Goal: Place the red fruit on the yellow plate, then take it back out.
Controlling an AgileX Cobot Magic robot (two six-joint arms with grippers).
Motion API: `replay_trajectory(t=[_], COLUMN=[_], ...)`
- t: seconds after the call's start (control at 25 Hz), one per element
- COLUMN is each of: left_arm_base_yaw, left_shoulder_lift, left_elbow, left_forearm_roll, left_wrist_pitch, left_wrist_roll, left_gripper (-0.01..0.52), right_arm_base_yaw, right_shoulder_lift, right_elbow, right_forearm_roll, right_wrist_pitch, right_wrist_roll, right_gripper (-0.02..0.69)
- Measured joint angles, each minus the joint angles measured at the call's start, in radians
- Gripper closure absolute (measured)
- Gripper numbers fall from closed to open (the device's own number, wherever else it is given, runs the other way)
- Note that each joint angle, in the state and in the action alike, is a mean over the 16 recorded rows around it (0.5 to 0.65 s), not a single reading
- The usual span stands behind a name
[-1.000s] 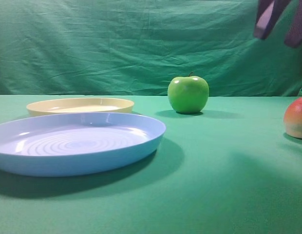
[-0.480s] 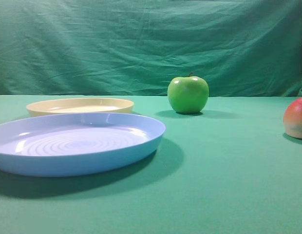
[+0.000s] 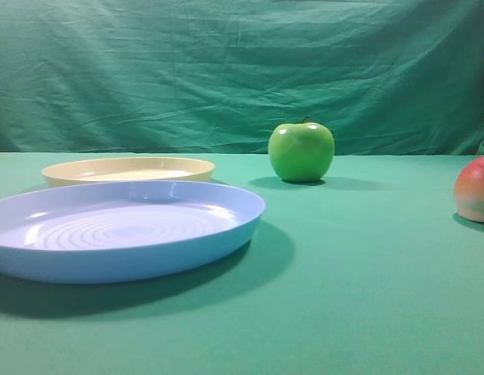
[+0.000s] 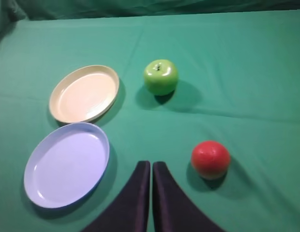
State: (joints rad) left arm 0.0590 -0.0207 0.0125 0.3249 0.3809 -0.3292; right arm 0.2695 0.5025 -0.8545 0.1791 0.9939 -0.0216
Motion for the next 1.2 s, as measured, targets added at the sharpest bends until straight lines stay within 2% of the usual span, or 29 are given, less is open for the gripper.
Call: replay_trajectory(t=[0.24, 0.6, 0.84, 1.2], left_arm_base_yaw=[0.000, 0.000, 0.000, 0.000], left_shoulder_lift=[0.000, 0.000, 0.000, 0.000], left_elbow=[0.000, 0.000, 0.000, 0.000], left_forearm_roll=[0.000, 0.000, 0.000, 0.000], left_wrist_pitch=[0.000, 0.000, 0.000, 0.000], left_wrist_roll=[-0.001, -0.001, -0.001, -0.001], left_gripper=[0.514, 0.514, 0.514, 0.514], right_arm_base_yaw=[-0.044, -0.185, -0.252, -0.267], right_shoulder_lift=[-0.151, -0.356, -0.454, -0.511], right_elbow=[0.202, 0.531, 0.711, 0.853], right_forearm_roll=[-0.116, -0.191, -0.195, -0.195], right_wrist_pitch=[-0.160, -0.389, -0.480, -0.570], right_wrist_roll=[0.063, 0.070, 0.070, 0.066], right_gripper=[0.665, 0.665, 0.665, 0.665])
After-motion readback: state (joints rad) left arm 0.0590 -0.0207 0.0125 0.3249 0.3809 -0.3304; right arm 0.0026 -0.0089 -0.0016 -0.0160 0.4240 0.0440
